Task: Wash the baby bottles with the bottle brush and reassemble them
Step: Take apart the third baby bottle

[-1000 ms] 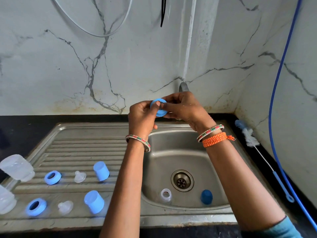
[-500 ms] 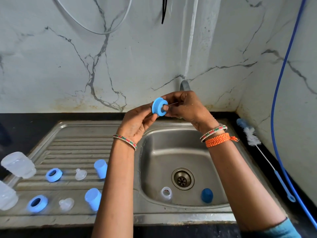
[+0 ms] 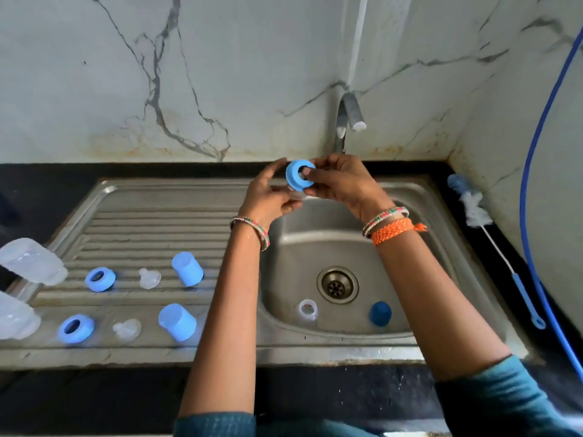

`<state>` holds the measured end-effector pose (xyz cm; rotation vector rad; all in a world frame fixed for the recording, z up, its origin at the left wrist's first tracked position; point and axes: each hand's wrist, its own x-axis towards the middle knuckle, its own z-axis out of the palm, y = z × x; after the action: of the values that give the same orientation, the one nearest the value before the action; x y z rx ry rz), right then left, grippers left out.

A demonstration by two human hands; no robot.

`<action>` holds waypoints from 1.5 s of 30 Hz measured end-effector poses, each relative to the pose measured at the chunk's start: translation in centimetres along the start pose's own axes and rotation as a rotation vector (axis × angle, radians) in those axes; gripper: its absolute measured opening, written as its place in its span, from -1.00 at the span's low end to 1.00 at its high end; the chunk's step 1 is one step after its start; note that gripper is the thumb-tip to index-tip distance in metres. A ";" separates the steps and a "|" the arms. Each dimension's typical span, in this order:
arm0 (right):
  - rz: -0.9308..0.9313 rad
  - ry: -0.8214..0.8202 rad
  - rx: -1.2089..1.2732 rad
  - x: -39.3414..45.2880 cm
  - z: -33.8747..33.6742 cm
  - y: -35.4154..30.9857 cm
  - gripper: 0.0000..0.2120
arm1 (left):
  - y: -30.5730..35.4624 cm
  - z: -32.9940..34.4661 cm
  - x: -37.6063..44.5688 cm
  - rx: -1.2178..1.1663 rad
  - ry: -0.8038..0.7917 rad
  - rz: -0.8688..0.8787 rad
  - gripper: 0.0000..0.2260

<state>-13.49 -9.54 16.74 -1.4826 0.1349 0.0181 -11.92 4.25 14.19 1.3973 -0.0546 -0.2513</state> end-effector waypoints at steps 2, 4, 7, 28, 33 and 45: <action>0.097 0.021 -0.011 1.4 -0.4 2.0 -0.76 | -1.9 -0.2 0.8 0.086 -0.068 -0.059 -0.60; 0.200 0.038 0.048 2.9 -1.2 4.8 -0.70 | -4.5 -0.1 1.8 0.031 -0.072 -0.147 -0.66; 0.372 0.099 0.080 5.3 -2.4 9.7 -0.79 | -9.6 -0.2 4.1 0.054 0.044 -0.306 -0.83; 0.708 0.297 -0.447 12.6 -6.4 26.6 -0.84 | -24.9 -2.9 11.4 1.242 -0.204 -0.402 -0.77; 0.558 0.185 -0.557 9.7 -7.2 23.9 -0.82 | -22.6 -2.7 10.6 1.126 -0.176 -0.429 -0.59; 0.155 -0.733 -1.239 -0.9 -3.0 20.7 -0.32 | -17.2 -2.2 4.8 0.677 -0.050 -0.328 -0.77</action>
<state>-16.61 -10.59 -3.96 -2.5741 -0.4430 0.8984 -9.31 2.76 -3.54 2.0743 0.0554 -0.5778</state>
